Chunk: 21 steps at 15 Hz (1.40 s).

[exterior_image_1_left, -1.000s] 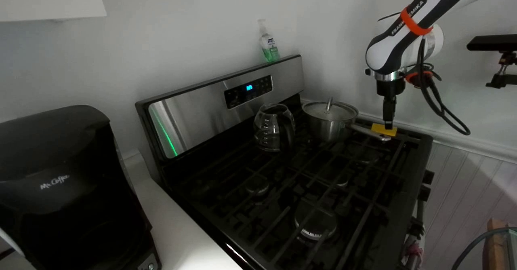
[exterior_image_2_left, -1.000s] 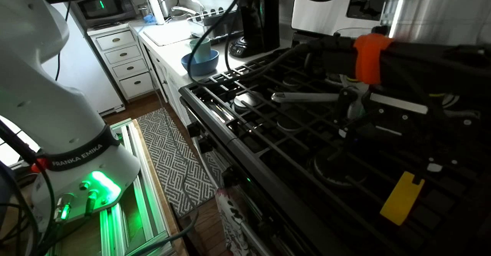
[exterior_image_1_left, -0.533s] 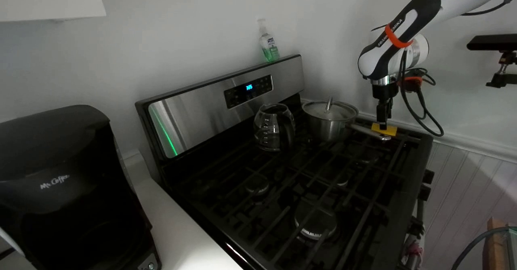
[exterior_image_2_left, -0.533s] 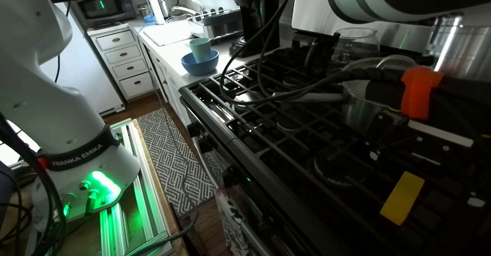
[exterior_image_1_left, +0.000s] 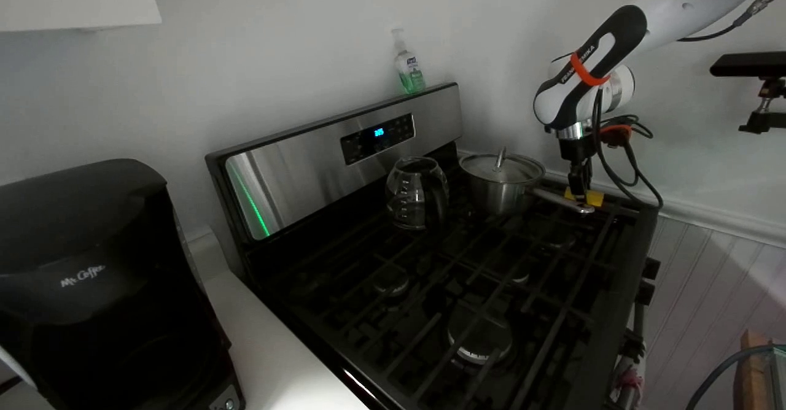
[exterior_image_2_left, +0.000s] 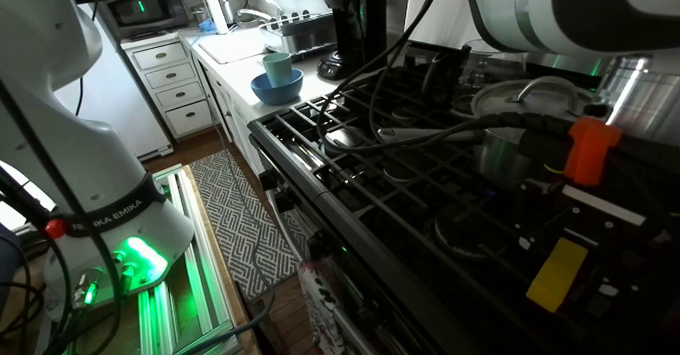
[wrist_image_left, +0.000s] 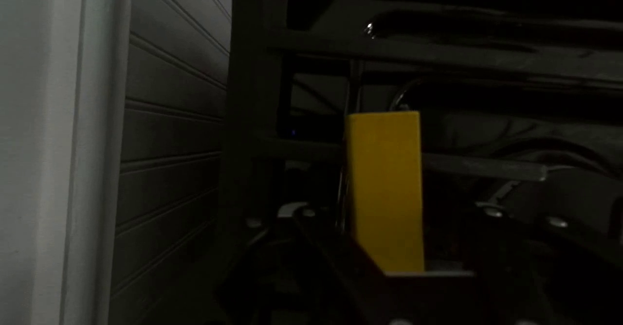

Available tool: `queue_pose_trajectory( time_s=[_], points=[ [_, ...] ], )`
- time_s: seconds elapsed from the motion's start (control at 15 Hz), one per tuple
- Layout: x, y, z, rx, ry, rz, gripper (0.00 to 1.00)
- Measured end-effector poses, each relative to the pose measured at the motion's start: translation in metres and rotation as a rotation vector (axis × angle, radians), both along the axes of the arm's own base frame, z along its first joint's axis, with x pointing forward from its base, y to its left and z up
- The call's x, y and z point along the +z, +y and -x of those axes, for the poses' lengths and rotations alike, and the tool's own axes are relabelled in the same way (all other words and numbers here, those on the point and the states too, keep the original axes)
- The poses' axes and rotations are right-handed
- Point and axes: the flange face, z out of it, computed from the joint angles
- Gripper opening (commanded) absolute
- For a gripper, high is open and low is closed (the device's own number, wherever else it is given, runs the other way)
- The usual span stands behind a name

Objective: Pick up the yellow rectangular block and put it on the lid of the silver pot

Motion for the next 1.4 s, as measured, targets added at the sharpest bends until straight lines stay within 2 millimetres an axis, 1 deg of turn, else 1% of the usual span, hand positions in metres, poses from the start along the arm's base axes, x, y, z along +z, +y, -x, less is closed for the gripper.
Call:
queue_pose_trajectory(
  time_s=[0.2, 0.27, 0.53, 0.67, 0.87, 1.0, 1.13, 1.27, 1.4],
  points=[
    [0.006, 0.004, -0.004, 0.015, 0.008, -0.016, 0.06],
    [0.009, 0.005, -0.004, 0.02, 0.009, -0.019, 0.08],
    [0.023, 0.006, -0.002, 0.017, 0.019, -0.03, 0.08],
    [0.041, 0.008, 0.001, 0.009, 0.013, -0.007, 0.08],
    [0.088, 0.017, 0.011, -0.052, -0.007, 0.098, 0.08],
    [0.121, 0.036, 0.014, 0.005, -0.027, 0.141, 0.08],
    [0.147, 0.065, 0.012, 0.102, -0.054, 0.144, 0.08],
    [0.165, 0.097, 0.007, 0.209, -0.078, 0.122, 0.08],
    [0.172, 0.129, -0.001, 0.317, -0.087, 0.094, 0.08]
  ],
)
